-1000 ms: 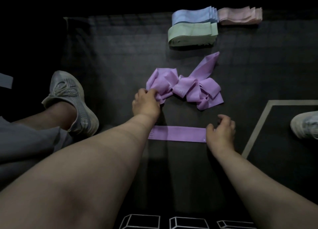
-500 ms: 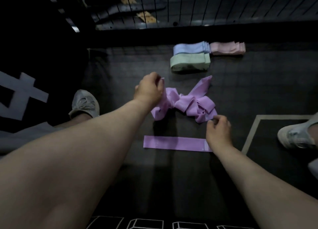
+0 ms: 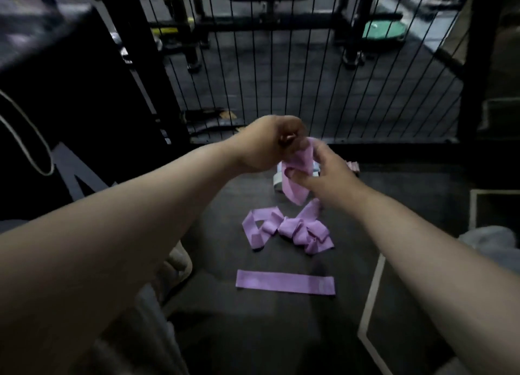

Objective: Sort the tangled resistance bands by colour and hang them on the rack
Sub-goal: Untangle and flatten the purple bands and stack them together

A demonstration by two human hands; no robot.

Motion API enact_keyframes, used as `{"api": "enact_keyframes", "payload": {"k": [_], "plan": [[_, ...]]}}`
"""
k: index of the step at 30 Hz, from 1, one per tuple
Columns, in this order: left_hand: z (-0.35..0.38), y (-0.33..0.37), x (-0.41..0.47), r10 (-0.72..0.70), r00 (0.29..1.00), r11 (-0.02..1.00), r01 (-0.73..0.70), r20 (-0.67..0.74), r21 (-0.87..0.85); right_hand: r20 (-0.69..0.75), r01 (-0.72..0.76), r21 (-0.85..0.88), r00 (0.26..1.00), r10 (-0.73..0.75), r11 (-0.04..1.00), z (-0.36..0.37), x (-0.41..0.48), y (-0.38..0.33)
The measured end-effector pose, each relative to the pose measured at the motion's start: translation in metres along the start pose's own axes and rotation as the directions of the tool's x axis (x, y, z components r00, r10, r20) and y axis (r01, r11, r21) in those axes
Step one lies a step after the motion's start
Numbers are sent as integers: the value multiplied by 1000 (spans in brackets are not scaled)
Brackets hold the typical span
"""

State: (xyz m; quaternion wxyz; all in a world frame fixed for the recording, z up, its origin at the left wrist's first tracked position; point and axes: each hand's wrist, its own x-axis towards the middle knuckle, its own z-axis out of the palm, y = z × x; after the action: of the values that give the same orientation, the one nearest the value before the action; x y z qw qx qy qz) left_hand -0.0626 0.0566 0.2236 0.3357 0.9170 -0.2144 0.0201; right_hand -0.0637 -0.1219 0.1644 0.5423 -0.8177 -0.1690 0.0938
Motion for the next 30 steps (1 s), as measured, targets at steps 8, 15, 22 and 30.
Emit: {"api": "enact_keyframes", "payload": {"k": [8,15,22,30], "plan": [[17,37,-47,-359,933,508,205,10,-837,-178,-117,205,972,154,972,-28,-36,-67],[31,48,-63,-304,919,518,381,252,-766,-73,-197,696,937,341,691,-43,-48,-81],[26,50,-50,-367,924,494,288,104,-820,51,-318,634,927,372,705,-53,-45,-81],[26,67,-29,-431,901,450,262,50,-853,-194,-198,138,955,223,970,-58,-45,-74]]}}
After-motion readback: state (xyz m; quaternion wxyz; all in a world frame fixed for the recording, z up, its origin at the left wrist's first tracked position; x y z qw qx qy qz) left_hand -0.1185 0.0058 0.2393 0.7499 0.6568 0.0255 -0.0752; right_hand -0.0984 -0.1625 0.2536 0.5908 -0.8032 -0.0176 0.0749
